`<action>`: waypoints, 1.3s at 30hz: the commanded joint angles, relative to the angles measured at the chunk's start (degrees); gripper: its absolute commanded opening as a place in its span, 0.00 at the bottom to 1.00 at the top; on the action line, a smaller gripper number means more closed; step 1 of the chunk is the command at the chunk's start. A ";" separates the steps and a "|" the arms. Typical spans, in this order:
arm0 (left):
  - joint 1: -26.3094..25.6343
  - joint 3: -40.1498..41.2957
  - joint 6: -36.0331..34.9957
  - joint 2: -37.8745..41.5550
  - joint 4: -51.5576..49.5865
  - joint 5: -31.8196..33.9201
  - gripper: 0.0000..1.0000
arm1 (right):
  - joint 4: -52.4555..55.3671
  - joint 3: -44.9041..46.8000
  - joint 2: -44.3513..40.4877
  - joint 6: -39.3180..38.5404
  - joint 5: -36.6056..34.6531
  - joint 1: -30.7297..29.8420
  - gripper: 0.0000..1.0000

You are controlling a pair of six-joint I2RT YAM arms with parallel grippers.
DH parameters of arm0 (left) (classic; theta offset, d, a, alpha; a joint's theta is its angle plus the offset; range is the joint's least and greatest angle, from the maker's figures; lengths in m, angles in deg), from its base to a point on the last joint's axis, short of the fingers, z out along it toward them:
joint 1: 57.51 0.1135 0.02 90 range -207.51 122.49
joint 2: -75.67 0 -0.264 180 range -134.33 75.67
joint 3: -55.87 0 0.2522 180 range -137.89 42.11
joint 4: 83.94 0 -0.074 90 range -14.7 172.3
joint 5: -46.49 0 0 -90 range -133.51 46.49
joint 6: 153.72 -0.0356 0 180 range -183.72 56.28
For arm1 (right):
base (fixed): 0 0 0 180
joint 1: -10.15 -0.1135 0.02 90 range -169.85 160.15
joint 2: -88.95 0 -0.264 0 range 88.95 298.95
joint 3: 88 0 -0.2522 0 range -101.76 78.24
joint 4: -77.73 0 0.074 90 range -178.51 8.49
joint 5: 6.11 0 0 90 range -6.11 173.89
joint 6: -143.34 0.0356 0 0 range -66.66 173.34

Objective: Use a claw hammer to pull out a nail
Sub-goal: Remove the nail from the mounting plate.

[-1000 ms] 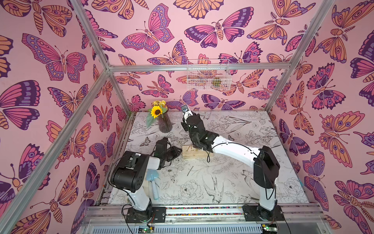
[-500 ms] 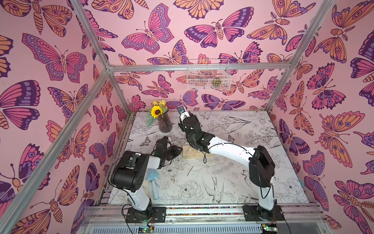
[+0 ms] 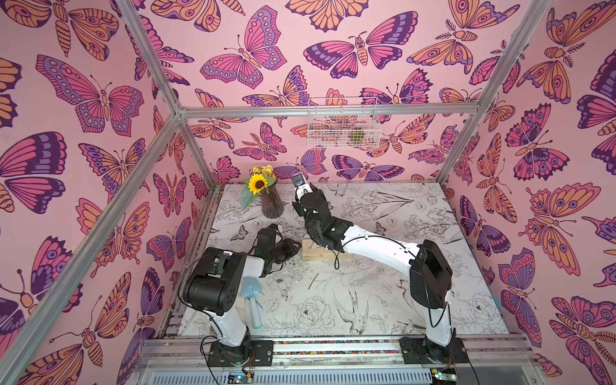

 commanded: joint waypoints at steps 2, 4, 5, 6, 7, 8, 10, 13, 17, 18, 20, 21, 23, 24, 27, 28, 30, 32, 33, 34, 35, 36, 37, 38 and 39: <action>-0.94 -0.76 -0.87 -0.05 0.58 -1.37 0.35 | -5.67 0.44 -5.22 5.26 -2.49 0.46 0.00; -1.16 -1.00 -0.87 -0.28 0.64 -1.47 0.36 | -5.14 1.34 -5.83 7.36 -2.47 1.07 0.00; -1.38 -1.12 -0.91 -0.36 0.64 -1.41 0.36 | -4.91 1.85 -6.17 8.43 -2.36 1.36 0.00; -1.53 -1.22 -1.02 -0.49 0.57 -1.46 0.36 | -4.85 2.44 -6.57 9.47 -2.13 1.68 0.00; -1.64 -1.27 -1.04 -0.46 0.53 -1.39 0.37 | -4.80 2.92 -6.85 10.12 -1.98 1.91 0.00; -1.80 -1.41 -1.08 -0.51 0.57 -1.40 0.37 | -4.67 3.46 -7.22 11.09 -1.47 2.29 0.00; -1.99 -1.58 -1.29 -0.66 0.49 -1.39 0.37 | -4.14 4.35 -7.98 12.85 -0.92 2.85 0.00; -2.25 -1.87 -1.64 -0.78 0.22 -1.39 0.38 | -3.22 5.64 -8.94 15.60 0.29 3.80 0.00; -2.44 -2.02 -2.01 -0.87 -0.13 -1.38 0.40 | -2.86 7.59 -9.94 18.77 1.80 4.78 0.00; -2.46 -2.02 -2.10 -0.87 -0.22 -1.39 0.41 | -2.65 7.96 -10.09 19.46 2.21 4.97 0.00; -2.53 -2.07 -2.27 -1.04 -0.37 -1.46 0.42 | -2.70 9.18 -10.64 21.13 2.78 5.40 0.00; -2.52 -2.20 -2.43 -1.00 -0.44 -1.47 0.43 | -2.79 9.74 -10.84 21.78 2.97 5.64 0.00; -2.53 -2.18 -2.70 -1.10 -0.64 -1.41 0.44 | -3.15 11.09 -11.50 23.21 3.33 6.08 0.00; -2.57 -2.25 -2.87 -1.16 -0.82 -1.41 0.44 | -3.29 11.68 -11.67 23.81 3.55 6.29 0.00; -2.52 -2.36 -3.06 -1.53 -0.92 -1.30 0.44 | -3.74 13.47 -12.39 25.80 4.35 7.00 0.00; -2.55 -2.38 -3.01 -1.72 -0.92 -1.38 0.44 | -3.74 13.93 -12.46 26.38 4.78 7.27 0.00; -2.52 -2.46 -3.15 -2.08 -0.91 -1.55 0.44 | -3.93 14.69 -12.69 27.22 5.13 7.67 0.00; -2.52 -2.51 -3.24 -2.43 -0.89 -1.47 0.44 | -4.13 15.31 -12.80 27.75 5.35 7.94 0.00; -2.52 -2.59 -3.28 -2.53 -0.89 -1.49 0.44 | -4.34 15.65 -12.85 27.92 5.54 8.03 0.00; -2.52 -2.59 -3.32 -2.69 -0.92 -1.50 0.44 | -4.64 15.98 -12.95 28.15 5.88 8.25 0.00; -2.57 -2.62 -3.33 -2.88 -0.88 -1.52 0.44 | -4.75 16.32 -13.04 28.42 6.05 8.37 0.00; -2.58 -2.67 -3.33 -3.14 -0.83 -1.50 0.44 | -4.79 16.53 -13.13 28.87 6.16 8.50 0.00; -2.62 -2.70 -3.33 -3.29 -0.83 -1.57 0.44 | -4.84 16.83 -13.22 29.27 6.42 8.74 0.00; -2.62 -2.77 -3.41 -3.45 -0.83 -1.55 0.44 | -4.86 17.15 -13.37 29.74 6.68 8.85 0.00; -2.61 -2.77 -3.46 -3.50 -0.83 -1.52 0.44 | -5.08 17.50 -13.44 30.18 6.90 9.11 0.00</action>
